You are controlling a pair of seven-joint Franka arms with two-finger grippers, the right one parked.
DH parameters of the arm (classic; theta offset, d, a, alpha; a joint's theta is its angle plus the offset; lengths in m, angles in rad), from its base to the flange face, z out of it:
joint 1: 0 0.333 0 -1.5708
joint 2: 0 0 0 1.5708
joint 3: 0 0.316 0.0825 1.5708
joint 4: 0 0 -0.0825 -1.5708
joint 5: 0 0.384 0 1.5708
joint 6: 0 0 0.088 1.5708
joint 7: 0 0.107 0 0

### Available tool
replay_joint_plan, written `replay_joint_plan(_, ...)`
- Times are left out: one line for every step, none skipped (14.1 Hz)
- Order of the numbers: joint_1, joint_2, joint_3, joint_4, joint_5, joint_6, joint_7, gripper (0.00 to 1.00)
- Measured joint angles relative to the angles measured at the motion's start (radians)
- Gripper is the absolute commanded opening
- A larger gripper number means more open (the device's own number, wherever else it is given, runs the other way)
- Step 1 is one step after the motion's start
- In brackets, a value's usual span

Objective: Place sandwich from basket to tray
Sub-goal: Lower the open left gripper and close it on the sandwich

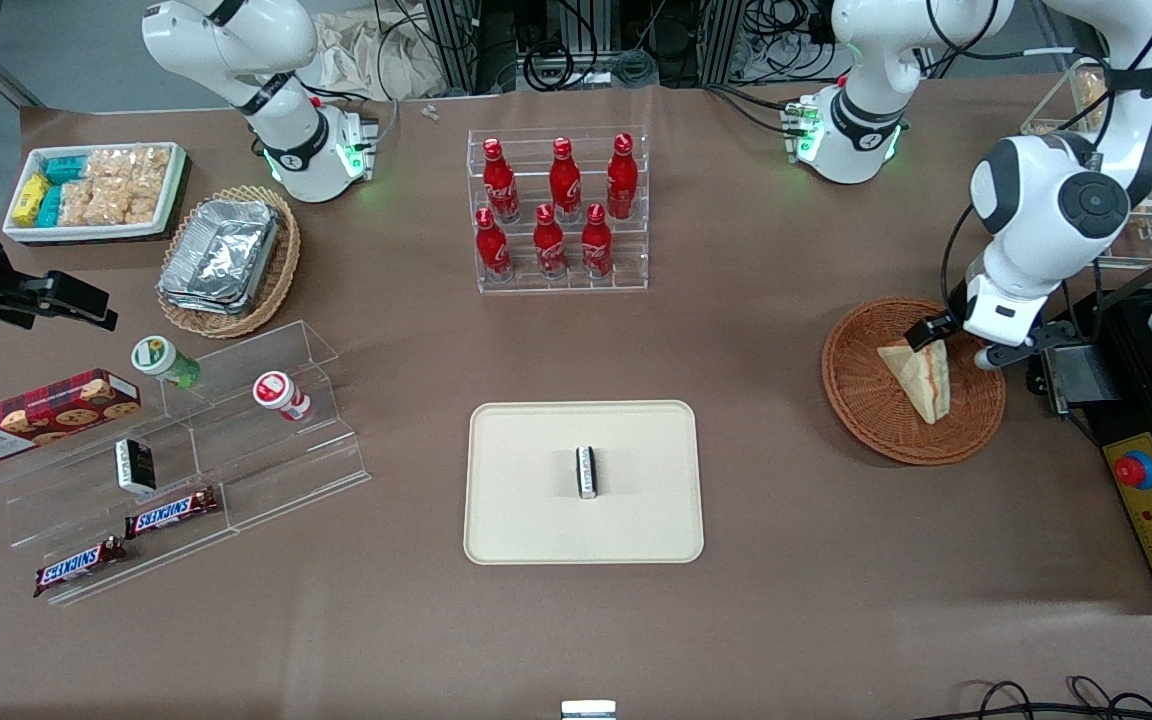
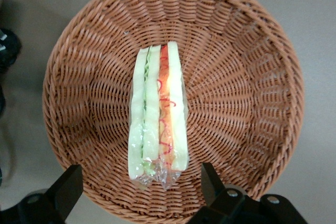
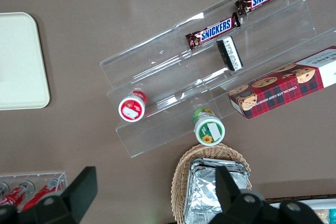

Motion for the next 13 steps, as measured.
replay_joint_plan(0.001,0.002,0.0,-0.02,0.0,0.032,0.0,1.0)
replay_joint_plan(0.002,0.005,0.0,-0.039,0.0,0.063,0.0,1.0)
replay_joint_plan(0.002,0.009,0.0,-0.057,0.0,0.096,0.0,1.0)
replay_joint_plan(0.004,0.016,0.0,-0.074,0.0,0.13,0.0,1.0)
replay_joint_plan(0.009,0.026,0.0,-0.087,0.0,0.159,0.0,1.0)
replay_joint_plan(0.016,0.037,0.0,-0.096,0.0,0.181,0.0,1.0)
replay_joint_plan(0.022,0.048,0.001,-0.1,0.0,0.198,0.0,1.0)
replay_joint_plan(0.026,0.059,0.001,-0.101,-0.001,0.209,-0.001,0.99)
replay_joint_plan(0.028,0.069,0.001,-0.101,-0.002,0.217,-0.012,0.92)
replay_joint_plan(0.028,0.078,0.001,-0.101,-0.002,0.223,-0.039,0.82)
replay_joint_plan(0.028,0.089,0.0,-0.101,-0.002,0.237,-0.076,0.72)
replay_joint_plan(0.028,0.1,-0.001,-0.101,-0.002,0.254,-0.115,0.71)
replay_joint_plan(0.027,0.112,-0.003,-0.1,-0.002,0.265,-0.156,0.69)
